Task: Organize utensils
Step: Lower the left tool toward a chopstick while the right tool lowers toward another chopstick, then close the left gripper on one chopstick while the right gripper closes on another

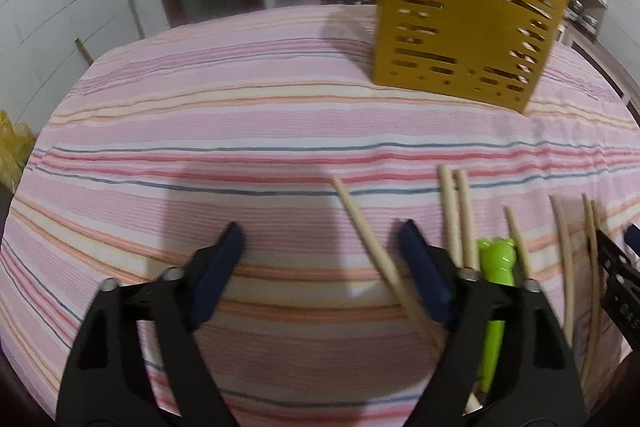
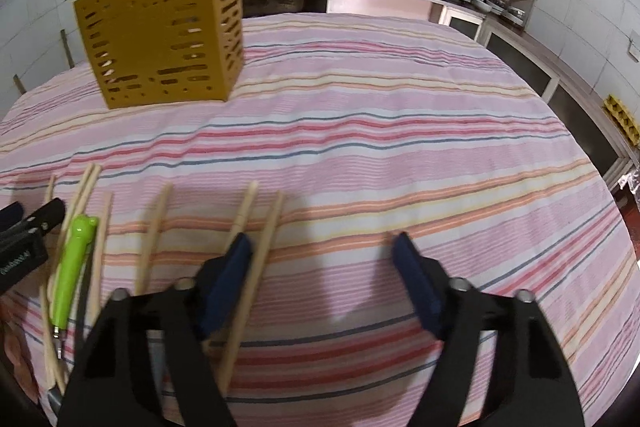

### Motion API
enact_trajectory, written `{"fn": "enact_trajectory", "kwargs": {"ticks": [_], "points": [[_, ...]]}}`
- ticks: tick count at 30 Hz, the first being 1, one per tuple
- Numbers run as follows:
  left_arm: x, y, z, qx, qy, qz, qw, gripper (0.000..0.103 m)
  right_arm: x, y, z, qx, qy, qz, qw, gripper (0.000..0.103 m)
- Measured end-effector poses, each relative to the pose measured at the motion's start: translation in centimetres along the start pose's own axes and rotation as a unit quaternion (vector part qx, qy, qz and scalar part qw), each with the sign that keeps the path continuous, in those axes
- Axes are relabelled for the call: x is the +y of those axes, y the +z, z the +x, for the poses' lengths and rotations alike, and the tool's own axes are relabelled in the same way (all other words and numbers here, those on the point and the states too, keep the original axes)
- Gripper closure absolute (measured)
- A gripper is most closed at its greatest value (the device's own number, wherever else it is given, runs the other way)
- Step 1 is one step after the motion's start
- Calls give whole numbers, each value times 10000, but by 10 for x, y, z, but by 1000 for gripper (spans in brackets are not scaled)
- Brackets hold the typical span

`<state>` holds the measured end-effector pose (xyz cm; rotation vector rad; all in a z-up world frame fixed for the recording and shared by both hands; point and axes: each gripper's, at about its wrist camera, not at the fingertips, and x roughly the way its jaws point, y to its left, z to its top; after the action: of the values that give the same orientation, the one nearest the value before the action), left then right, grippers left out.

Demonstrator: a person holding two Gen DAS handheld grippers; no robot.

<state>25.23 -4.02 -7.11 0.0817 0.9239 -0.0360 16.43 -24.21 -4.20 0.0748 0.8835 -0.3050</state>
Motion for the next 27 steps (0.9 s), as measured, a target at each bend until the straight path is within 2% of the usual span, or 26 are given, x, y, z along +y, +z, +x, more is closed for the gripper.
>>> {"fn": "enact_trajectory", "kwargs": {"ticks": [2, 6, 12, 15, 20, 24, 26, 27], "points": [[-5, -1, -3, 37, -35, 65, 10000, 45, 3, 0, -2, -2, 94, -10, 10000, 52], [-4, 1, -4, 244, -133, -85, 9996, 51, 7, 0, -3, 31, 264, 54, 9996, 67], [-3, 7, -2, 509, -227, -269, 9981, 64, 8, 4, -2, 59, 388, 136, 9991, 80], [-4, 11, 0, 543, -258, -270, 9978, 74, 7, 6, 0, 81, 411, 191, 9989, 86], [-6, 18, 4, 574, -276, -267, 9976, 89, 9, 10, 2, 78, 415, 198, 9989, 92], [-9, 22, 6, 567, -289, -274, 9976, 92, 10, 13, 2, 72, 420, 188, 9989, 94], [-9, 25, 10, 528, -316, -265, 9977, 99, 9, 14, 1, 45, 439, 203, 9988, 96], [-9, 25, 9, 517, -332, -270, 9977, 99, 8, 15, 0, 23, 449, 215, 9988, 96]]}}
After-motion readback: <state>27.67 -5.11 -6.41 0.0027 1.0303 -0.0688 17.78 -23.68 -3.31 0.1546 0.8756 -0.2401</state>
